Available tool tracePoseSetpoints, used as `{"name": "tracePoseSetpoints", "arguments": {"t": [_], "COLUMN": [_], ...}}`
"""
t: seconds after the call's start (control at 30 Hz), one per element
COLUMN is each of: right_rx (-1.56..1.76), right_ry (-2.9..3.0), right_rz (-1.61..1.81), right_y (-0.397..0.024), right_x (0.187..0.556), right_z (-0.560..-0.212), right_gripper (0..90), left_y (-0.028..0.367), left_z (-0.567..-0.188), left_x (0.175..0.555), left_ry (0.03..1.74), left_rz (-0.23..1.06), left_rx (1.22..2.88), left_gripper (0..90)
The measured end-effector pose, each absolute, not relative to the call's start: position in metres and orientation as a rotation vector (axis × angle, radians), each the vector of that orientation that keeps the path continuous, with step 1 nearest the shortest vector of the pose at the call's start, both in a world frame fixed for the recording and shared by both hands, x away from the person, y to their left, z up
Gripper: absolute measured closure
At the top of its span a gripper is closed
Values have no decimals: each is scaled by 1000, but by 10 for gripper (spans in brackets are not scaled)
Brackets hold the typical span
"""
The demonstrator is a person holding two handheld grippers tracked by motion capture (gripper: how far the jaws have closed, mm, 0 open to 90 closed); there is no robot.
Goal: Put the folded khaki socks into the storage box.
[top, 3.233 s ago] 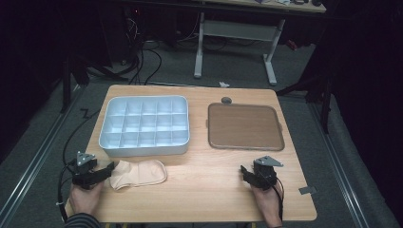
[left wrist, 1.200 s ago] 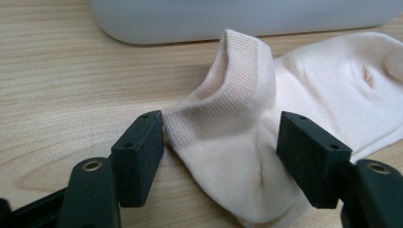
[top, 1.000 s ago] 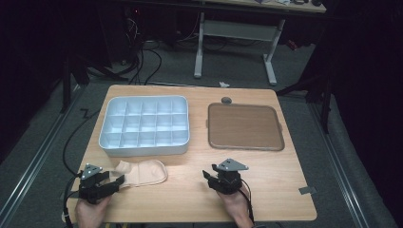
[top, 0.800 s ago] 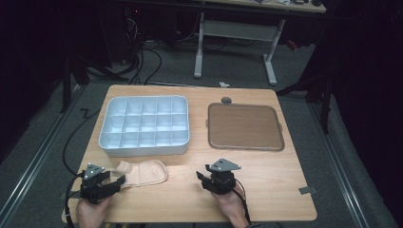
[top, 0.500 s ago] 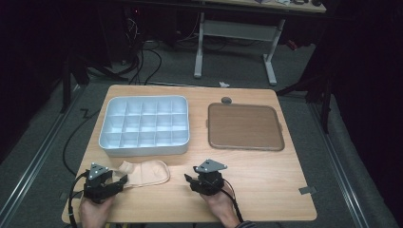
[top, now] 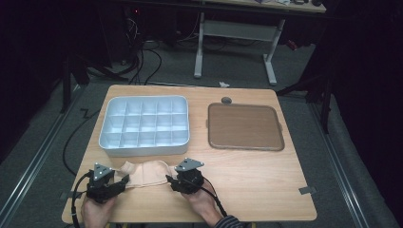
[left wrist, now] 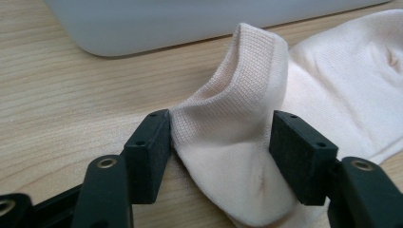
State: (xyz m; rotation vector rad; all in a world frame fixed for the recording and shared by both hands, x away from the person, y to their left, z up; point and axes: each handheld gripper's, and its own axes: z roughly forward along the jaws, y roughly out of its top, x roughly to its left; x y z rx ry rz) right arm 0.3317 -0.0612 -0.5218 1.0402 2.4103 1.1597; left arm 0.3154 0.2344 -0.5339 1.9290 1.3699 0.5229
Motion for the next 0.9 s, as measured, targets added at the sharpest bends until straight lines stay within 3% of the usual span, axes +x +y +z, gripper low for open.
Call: {"name": "tracePoseSetpoints", "arguments": {"t": [0.47,0.67,0.7,0.9], "right_rx": [1076,1047,1044,1022], "right_ry": [2459,2467,2470,2471], "right_rz": [1135,1131,1131,1127], "right_y": [-52,-51,-51,-49], "right_x": [345,344,343,342], "right_z": [-533,-533,-533,-533], "right_gripper": [727,796,815,854], "left_y": [234,232,232,235], "left_z": [-534,-533,-532,-532], "left_x": [314,315,316,317], "left_ry": [1351,1334,1330,1321], "left_rz": [522,488,470,402], "left_rx": [1931,1939,1942,1928], "left_gripper": [492,626,691,773]}}
